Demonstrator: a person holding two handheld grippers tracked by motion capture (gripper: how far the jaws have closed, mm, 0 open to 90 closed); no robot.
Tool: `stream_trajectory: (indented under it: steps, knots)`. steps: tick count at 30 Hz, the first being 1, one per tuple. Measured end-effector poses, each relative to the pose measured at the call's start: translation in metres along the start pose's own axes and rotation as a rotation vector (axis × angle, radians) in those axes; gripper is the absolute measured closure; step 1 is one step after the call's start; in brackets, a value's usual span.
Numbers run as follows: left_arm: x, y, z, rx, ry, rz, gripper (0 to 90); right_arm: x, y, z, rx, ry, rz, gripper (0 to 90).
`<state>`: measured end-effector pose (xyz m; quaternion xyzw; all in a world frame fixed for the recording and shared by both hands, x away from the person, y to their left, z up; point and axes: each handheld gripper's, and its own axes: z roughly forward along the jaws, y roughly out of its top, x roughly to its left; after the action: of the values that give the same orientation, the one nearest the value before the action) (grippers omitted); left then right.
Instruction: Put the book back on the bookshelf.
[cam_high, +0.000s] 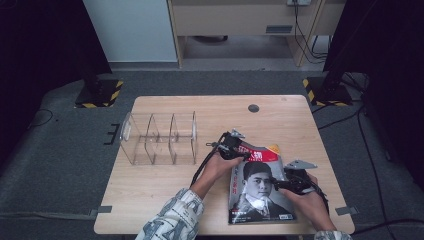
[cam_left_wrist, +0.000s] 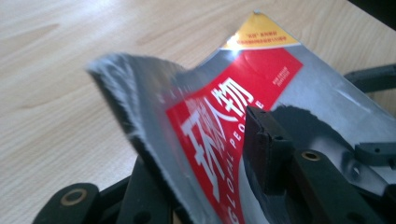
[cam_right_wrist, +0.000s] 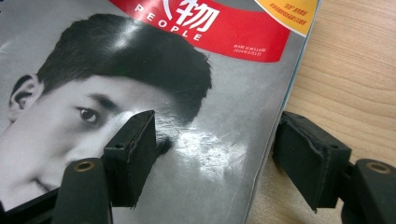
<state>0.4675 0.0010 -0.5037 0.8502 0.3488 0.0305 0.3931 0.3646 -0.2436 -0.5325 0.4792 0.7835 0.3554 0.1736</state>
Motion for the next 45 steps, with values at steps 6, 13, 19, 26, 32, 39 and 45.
stream_trajectory:
  steps: [6,13,19,26,32,39,45]
  knots:
    - [0.000,0.000,0.001,0.002,0.005,-0.003,65.5,0.000,0.000,0.000,-0.004,-0.001,-0.001,29.6]
    - [-0.002,0.002,0.000,-0.014,0.009,-0.015,72.3,0.001,-0.001,0.000,-0.003,0.002,0.000,28.6]
    - [-0.003,0.005,0.000,-0.008,0.010,-0.009,75.9,0.000,-0.001,0.001,-0.005,0.004,-0.008,27.9]
    - [-0.005,0.006,-0.002,-0.012,-0.013,-0.009,79.4,0.000,-0.001,0.001,-0.007,0.006,-0.010,27.9]
    - [-0.008,0.009,-0.006,-0.019,-0.019,-0.015,81.9,0.000,-0.001,0.001,-0.003,0.009,-0.009,27.6]
    - [-0.011,0.012,-0.012,-0.030,-0.033,-0.034,85.3,-0.012,0.002,-0.009,-0.048,-0.003,0.054,26.9]
    - [-0.018,0.017,-0.022,-0.044,-0.012,-0.014,86.0,-0.032,-0.002,-0.018,-0.050,-0.157,0.126,26.4]
